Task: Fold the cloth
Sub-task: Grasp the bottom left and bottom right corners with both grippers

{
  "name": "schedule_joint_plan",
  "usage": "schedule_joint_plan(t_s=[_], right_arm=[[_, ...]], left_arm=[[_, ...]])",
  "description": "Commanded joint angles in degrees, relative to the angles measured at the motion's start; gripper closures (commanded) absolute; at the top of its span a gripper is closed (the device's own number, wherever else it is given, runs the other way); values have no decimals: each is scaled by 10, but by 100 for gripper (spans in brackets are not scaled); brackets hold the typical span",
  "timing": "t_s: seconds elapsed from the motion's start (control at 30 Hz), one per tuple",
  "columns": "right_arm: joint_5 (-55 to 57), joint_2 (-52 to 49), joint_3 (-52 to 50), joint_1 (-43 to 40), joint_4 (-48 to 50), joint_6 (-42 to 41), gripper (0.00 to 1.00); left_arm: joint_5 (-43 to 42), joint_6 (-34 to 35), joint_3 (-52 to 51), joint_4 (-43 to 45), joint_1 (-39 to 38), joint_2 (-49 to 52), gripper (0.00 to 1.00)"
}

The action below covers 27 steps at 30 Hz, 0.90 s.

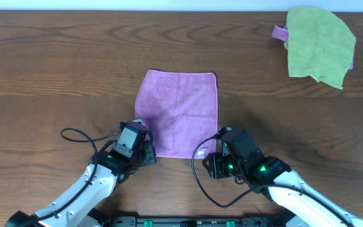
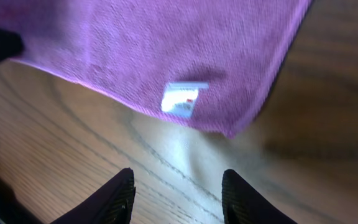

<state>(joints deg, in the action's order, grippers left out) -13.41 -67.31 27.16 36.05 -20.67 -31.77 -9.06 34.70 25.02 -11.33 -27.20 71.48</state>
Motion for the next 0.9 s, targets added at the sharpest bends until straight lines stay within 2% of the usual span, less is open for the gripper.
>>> schedule_joint_plan(t_s=[0.0, 0.27, 0.87], right_arm=[[26, 4, 6, -5, -5, 17, 55], [31, -17, -4, -5, -16, 16, 58], [40, -111, -25, -23, 94, 1, 59]], left_arm=[[-4, -5, 12, -1, 3, 2, 94], [-5, -5, 12, -1, 3, 2, 94], [-11, -15, 12, -4, 3, 2, 94]])
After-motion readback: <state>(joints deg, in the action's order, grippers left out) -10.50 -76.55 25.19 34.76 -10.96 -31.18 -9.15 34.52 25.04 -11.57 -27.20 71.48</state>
